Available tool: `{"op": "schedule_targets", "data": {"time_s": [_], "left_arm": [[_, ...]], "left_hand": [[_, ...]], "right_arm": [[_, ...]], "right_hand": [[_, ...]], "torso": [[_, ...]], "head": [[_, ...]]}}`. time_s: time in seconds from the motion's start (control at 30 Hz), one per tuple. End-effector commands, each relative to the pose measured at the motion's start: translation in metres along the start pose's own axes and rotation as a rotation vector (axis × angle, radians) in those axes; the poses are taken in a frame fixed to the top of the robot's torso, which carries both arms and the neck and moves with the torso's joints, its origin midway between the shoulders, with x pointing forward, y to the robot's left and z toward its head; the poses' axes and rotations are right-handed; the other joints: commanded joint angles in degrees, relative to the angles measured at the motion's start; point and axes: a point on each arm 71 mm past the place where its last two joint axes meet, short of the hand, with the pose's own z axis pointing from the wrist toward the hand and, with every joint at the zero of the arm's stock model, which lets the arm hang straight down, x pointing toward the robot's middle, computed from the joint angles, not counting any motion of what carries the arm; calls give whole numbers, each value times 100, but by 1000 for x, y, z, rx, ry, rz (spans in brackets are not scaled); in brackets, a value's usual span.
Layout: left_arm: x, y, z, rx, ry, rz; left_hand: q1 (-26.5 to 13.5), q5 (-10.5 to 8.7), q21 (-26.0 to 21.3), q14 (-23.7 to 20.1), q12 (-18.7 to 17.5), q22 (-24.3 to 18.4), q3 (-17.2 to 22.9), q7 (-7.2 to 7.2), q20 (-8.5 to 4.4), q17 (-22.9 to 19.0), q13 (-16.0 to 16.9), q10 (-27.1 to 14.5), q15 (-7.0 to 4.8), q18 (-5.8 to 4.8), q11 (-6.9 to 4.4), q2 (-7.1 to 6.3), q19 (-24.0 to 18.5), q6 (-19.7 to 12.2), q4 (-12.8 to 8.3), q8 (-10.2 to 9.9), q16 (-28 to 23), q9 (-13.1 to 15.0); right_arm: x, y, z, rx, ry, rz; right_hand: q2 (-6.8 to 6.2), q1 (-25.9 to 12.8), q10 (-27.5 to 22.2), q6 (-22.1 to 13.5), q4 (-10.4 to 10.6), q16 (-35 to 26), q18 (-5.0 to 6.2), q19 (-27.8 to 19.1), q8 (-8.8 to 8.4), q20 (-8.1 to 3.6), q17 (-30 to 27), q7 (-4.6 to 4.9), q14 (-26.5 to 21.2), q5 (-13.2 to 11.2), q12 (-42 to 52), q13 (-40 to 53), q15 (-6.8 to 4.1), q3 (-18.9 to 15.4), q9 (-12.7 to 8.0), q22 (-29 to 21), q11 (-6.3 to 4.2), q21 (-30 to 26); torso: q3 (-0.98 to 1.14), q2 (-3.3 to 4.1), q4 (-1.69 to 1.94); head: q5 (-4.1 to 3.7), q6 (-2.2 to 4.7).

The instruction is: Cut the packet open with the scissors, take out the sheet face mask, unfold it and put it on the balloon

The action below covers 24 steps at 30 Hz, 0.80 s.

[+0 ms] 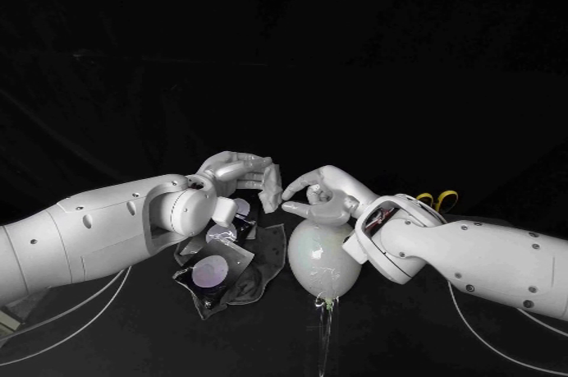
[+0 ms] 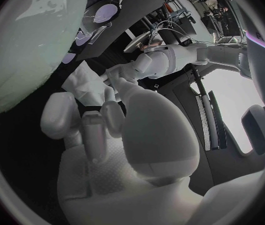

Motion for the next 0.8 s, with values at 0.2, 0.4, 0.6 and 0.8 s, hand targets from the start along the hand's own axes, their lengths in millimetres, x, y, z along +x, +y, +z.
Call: {"op": "schedule_targets", "data": {"time_s": [0.2, 0.4, 0.6, 0.8], "left_arm": [[-1, -5, -5, 48, 138, -65], [-6, -8, -11, 75, 227, -95], [-15, -13, -18, 102, 303, -120], [-23, -16, -22, 116, 347, -134]], "left_hand": [[139, 36, -71, 128, 12, -55, 207, 72, -30, -102, 1, 19, -12, 114, 27, 66, 111, -95, 0, 34, -96, 70], [129, 66, -102, 253, 25, -109, 785, 93, -19, -344, 0, -36, 7, 111, 49, 19, 129, -83, 5, -34, -283, 54], [123, 64, -103, 255, 16, -112, 795, 90, -18, -359, -3, -47, 9, 108, 50, 12, 126, -83, 4, -36, -297, 56], [124, 65, -103, 254, 13, -113, 802, 88, -17, -367, -4, -51, 10, 106, 49, 13, 121, -82, 1, -38, -306, 57]], "right_arm": [[-21, -11, -12, -29, -83, -39], [-30, -21, -13, -25, -113, -83], [-33, -21, -13, -51, -121, -134], [-32, -17, -13, -101, -126, -191]], "right_hand": [[57, 239, 28, 87, -181, 49, 36, 69, 14, -19, 1393, -15, 565, 0, 49, 232, -78, 122, 1, 873, -46, 92], [27, 352, 35, 109, -335, 53, 29, 87, -9, -28, 1404, -4, 570, 11, 62, 235, -78, 229, -13, 883, -42, 128], [9, 378, 44, 116, -396, 57, 24, 96, -25, -27, 1414, 3, 574, 19, 77, 243, -75, 277, -23, 888, -37, 147], [-41, 382, 40, 126, -449, 60, 22, 101, -39, -26, 1421, 10, 576, 19, 70, 235, -71, 301, -32, 892, -31, 161]], "torso": [[1, -2, -2], [2, 2, 0], [3, 2, 2], [1, -1, 5]], "head": [[0, 7], [-17, 6], [-33, -12], [-41, -33]]}}
